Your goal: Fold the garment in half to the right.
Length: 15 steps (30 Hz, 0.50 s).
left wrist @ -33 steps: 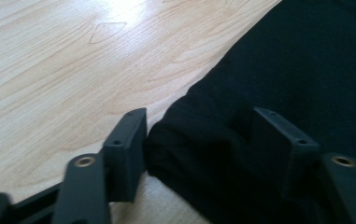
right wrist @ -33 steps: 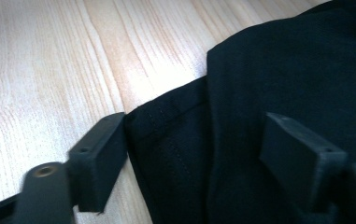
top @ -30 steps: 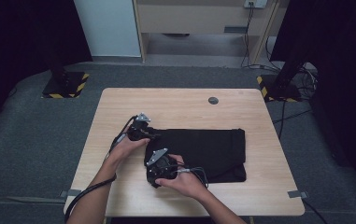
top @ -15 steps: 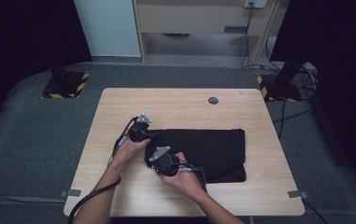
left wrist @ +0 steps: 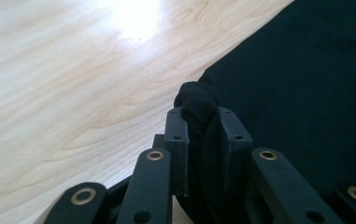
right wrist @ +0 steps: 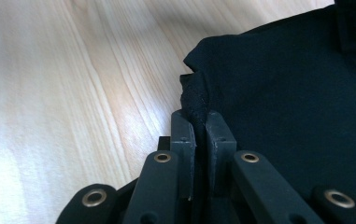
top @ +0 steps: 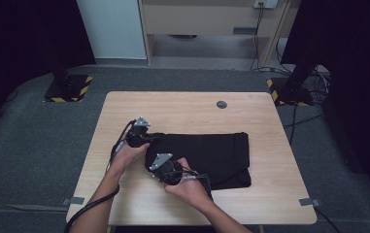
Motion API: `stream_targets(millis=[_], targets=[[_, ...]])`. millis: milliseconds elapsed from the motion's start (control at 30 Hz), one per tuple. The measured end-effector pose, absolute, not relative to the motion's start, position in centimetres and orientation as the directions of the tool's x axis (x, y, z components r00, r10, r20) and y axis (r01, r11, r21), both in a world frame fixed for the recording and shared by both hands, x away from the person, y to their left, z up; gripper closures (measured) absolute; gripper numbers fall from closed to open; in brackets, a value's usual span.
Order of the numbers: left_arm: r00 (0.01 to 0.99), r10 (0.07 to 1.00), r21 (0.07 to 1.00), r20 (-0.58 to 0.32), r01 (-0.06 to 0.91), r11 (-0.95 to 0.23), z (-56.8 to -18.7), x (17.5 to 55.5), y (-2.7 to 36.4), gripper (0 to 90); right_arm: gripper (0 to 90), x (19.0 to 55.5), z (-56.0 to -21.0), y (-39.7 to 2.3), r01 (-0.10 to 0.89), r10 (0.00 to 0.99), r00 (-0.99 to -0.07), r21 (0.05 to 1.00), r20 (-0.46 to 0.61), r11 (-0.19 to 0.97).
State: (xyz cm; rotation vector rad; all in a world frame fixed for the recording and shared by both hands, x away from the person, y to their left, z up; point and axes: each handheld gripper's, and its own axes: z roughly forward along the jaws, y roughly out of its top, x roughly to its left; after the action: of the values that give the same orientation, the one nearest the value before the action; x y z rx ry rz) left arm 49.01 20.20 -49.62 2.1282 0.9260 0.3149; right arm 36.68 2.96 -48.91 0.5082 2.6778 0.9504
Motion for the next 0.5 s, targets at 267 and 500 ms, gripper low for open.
stream_targets(millis=[267,500], targets=[[0.718,0.696,0.763,-0.026,0.464,-0.450,-46.7,47.9,20.6,76.9,84.5,36.2,-46.6,3.3,0.201,0.377,-0.915,0.647,-0.144,0.735],[0.723,0.691,0.761,-0.019,0.459,-0.459,-46.7,47.6,20.9,76.8,84.5,35.9,-46.3,3.7,0.186,0.354,-0.923,0.628,-0.152,0.755]])
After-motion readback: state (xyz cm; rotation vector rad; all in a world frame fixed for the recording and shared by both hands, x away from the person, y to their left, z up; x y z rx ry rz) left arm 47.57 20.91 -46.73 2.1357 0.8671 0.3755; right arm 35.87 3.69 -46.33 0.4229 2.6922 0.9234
